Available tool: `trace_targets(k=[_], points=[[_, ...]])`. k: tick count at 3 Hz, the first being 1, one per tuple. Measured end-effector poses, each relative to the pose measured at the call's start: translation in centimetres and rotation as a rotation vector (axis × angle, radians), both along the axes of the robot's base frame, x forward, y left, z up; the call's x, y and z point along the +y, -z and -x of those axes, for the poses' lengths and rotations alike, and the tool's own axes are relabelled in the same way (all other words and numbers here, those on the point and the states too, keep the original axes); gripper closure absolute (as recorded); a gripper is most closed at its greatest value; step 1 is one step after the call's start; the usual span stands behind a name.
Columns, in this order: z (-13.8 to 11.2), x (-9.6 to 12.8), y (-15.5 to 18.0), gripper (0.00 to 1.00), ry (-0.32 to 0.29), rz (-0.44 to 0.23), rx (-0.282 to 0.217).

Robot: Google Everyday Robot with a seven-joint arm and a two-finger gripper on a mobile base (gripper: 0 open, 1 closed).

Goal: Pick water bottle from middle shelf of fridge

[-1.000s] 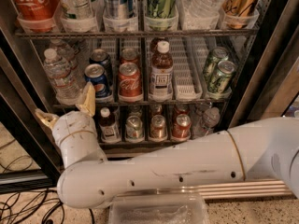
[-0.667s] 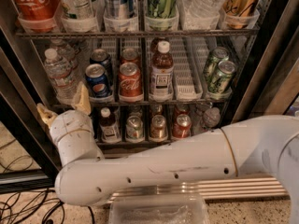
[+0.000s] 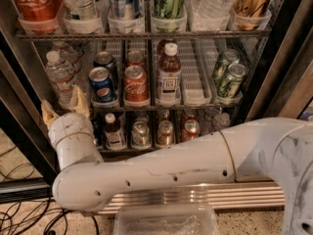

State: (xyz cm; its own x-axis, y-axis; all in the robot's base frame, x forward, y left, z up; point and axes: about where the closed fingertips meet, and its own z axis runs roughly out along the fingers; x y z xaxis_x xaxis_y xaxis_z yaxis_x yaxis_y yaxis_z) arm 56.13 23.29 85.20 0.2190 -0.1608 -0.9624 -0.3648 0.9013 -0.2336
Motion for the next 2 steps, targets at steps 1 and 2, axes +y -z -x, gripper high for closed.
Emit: trace_targets(k=[1,2], points=[[-0.45,0.26,0.18,0.39,0.018,-0.005,0.001],[-0.88,0.36,0.33,0.38,0.038,0.000,0.000]])
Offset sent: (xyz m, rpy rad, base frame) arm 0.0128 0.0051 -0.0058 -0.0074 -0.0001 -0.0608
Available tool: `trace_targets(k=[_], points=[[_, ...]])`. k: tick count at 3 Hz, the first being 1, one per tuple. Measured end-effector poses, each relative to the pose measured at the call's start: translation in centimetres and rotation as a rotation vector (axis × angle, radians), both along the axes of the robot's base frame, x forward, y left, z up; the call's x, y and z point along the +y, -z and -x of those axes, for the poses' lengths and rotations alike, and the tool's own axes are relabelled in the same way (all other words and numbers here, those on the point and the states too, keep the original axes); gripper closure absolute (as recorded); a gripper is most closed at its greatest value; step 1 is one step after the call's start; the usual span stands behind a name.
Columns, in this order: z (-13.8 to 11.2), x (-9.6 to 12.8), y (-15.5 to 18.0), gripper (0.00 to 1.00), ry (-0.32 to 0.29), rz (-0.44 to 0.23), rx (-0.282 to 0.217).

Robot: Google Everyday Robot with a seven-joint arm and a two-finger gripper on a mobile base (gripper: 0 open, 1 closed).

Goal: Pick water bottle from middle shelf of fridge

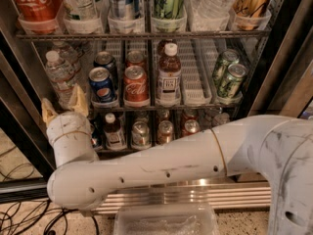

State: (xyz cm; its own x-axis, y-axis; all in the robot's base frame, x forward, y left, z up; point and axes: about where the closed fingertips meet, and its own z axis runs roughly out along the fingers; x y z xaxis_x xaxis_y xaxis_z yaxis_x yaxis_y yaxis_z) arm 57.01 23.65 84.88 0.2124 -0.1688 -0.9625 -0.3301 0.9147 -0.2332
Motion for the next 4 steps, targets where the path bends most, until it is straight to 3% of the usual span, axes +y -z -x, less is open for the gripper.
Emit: trace_targets(k=[4], points=[[-4.1,-2.0,-1.0,0.34,0.149,0.016,-0.038]])
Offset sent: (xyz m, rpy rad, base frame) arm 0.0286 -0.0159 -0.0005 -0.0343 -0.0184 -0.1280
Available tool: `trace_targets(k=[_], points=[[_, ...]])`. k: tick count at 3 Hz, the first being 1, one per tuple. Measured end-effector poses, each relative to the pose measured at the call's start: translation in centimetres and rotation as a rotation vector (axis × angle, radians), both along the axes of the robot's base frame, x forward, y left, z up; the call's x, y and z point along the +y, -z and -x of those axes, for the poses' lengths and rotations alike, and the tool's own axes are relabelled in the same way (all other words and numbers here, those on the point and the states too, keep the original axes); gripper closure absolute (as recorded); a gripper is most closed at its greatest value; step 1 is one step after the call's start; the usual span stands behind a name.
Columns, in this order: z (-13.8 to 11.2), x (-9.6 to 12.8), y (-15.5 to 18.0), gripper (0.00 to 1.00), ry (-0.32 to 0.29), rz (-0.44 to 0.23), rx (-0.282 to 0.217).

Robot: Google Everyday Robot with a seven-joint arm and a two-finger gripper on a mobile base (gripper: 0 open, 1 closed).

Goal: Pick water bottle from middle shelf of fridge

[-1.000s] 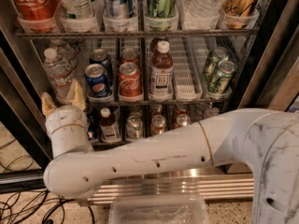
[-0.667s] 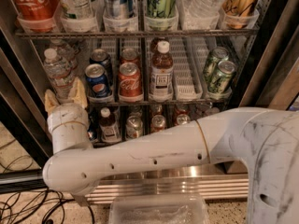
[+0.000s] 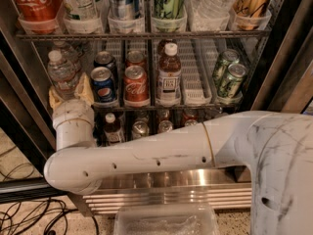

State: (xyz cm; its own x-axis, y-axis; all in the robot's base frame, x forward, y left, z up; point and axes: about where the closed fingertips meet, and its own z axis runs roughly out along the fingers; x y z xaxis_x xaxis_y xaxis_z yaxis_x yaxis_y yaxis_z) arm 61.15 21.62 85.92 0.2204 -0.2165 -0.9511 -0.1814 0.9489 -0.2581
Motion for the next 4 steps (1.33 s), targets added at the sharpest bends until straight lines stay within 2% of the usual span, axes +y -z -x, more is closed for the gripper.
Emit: trace_targets(k=[1,2,3,4], points=[[-0.72,0.08,0.29,0.33,0.006,-0.009,0.013],[-1.28,0.09,0.71,0.39,0.010,-0.021,0.029],[-1.57,0.41,1.24,0.58,-0.014,-0.035,0.060],[-1.57,0.48,1.27,0.81,-0.017,-0.035,0.061]])
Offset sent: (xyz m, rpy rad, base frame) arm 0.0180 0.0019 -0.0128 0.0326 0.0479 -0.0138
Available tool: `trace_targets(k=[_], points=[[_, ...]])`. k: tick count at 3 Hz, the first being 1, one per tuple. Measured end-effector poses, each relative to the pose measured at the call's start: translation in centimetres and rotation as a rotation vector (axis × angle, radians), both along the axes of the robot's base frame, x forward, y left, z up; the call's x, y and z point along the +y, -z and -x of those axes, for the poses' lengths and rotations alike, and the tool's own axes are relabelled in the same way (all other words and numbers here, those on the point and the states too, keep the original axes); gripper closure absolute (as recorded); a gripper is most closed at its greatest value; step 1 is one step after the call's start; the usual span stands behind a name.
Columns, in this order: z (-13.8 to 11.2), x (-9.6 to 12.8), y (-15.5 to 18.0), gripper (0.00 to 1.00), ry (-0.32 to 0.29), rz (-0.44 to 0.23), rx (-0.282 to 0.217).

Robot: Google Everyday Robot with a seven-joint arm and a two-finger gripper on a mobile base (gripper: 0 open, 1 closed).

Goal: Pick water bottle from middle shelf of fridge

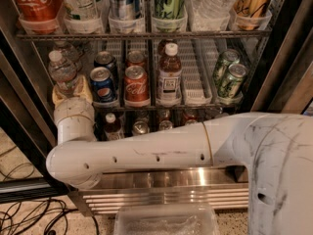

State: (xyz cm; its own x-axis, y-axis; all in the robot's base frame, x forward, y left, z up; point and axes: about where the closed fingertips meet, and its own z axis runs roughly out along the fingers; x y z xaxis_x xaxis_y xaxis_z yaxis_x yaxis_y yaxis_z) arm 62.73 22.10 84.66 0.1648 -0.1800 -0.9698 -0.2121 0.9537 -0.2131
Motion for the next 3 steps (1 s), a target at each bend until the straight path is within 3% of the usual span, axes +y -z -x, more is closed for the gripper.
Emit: trace_targets(k=[1,3], points=[[0.0,0.0,0.0,1.00,0.000,0.000,0.000],[1.0,0.4,-2.1,1.00,-0.038,-0.043,-0.032]])
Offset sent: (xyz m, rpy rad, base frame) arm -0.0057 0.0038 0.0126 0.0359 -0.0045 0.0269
